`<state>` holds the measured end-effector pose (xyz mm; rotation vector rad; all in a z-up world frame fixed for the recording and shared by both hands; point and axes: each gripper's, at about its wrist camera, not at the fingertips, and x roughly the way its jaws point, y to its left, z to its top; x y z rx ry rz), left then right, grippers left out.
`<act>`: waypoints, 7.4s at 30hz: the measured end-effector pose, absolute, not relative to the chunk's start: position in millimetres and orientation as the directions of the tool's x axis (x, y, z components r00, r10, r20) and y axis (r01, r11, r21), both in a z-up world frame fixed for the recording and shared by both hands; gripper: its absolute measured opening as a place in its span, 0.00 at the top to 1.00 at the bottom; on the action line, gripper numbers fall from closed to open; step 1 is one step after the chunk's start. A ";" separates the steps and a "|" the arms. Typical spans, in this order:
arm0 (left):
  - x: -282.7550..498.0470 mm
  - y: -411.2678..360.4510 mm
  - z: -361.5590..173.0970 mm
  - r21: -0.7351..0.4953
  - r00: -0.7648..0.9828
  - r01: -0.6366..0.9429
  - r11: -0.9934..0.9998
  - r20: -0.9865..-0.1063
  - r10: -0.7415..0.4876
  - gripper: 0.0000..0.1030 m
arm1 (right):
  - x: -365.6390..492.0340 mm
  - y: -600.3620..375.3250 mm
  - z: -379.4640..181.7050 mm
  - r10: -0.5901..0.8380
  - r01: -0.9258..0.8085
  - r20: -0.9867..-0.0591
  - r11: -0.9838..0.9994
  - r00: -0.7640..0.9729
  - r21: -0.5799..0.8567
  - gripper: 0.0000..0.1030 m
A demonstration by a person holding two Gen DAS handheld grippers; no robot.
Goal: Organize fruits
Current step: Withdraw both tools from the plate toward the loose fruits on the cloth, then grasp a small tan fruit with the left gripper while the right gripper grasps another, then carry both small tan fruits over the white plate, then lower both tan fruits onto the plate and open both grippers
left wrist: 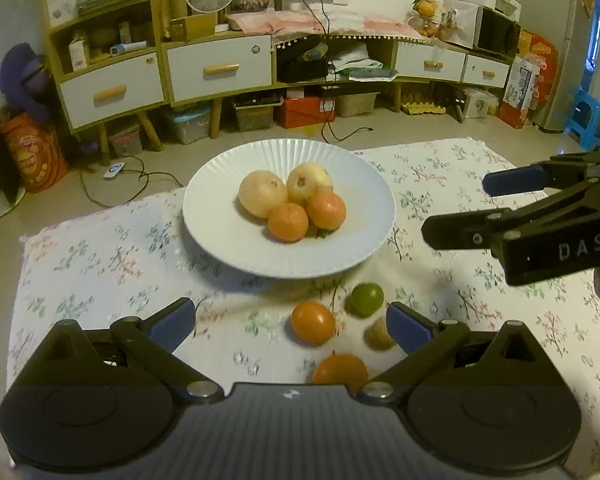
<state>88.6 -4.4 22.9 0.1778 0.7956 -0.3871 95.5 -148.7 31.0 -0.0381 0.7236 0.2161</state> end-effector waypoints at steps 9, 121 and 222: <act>66.2 18.3 20.0 -0.025 0.604 0.370 0.929 -0.753 -0.260 0.11 | 75.2 -143.4 31.5 0.169 -0.207 -0.662 0.978 0.730 0.021 0.05; 67.7 0.0 -31.4 0.122 0.553 0.616 0.778 -0.770 -0.318 0.89 | 86.9 -119.0 -30.1 0.269 -0.340 -0.728 0.939 0.631 0.053 0.76; 160.2 -0.7 2.1 0.129 0.687 0.445 0.886 -0.684 -0.245 0.64 | 154.6 -113.4 -16.6 0.233 -0.284 -0.664 0.958 0.710 0.033 0.76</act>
